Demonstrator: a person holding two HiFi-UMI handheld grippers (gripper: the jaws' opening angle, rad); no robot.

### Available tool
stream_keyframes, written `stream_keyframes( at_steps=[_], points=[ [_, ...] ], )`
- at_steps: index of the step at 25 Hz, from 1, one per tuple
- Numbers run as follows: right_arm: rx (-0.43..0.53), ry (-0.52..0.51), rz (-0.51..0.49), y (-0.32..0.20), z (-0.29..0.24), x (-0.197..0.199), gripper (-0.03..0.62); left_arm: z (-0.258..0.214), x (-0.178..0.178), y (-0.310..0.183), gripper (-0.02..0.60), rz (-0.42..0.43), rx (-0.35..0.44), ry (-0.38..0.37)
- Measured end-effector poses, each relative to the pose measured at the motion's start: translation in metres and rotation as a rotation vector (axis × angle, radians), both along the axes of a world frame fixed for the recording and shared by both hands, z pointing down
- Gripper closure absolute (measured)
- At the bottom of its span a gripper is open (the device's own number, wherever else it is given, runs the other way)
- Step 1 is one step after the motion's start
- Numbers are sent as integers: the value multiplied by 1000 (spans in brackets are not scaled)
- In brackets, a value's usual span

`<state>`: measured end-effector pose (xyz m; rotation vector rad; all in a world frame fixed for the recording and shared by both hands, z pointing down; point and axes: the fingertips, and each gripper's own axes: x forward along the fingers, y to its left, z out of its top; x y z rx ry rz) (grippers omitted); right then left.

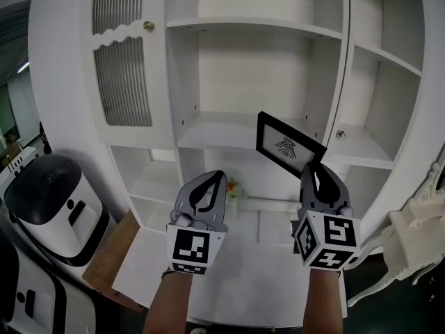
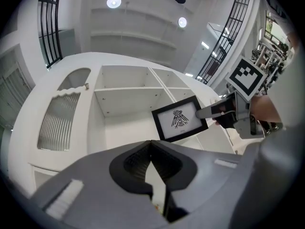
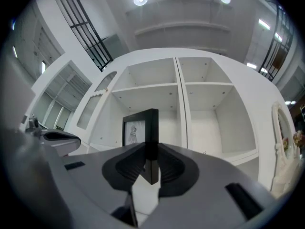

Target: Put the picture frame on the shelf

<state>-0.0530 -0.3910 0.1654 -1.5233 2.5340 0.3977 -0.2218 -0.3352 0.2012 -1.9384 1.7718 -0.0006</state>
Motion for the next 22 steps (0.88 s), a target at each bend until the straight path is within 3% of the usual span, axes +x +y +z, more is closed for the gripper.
stream_keyframes(
  at_steps=[8, 15, 22],
  points=[
    [-8, -3, 133, -19, -17, -15, 517, -17, -23, -26, 572, 104, 31, -9],
    [-83, -71, 218, -47, -24, -15, 517, -20, -37, -42, 572, 181, 50, -1],
    [-130, -77, 359, -69, -32, -5, 517, -18, -45, -56, 572, 244, 56, 1]
  ],
)
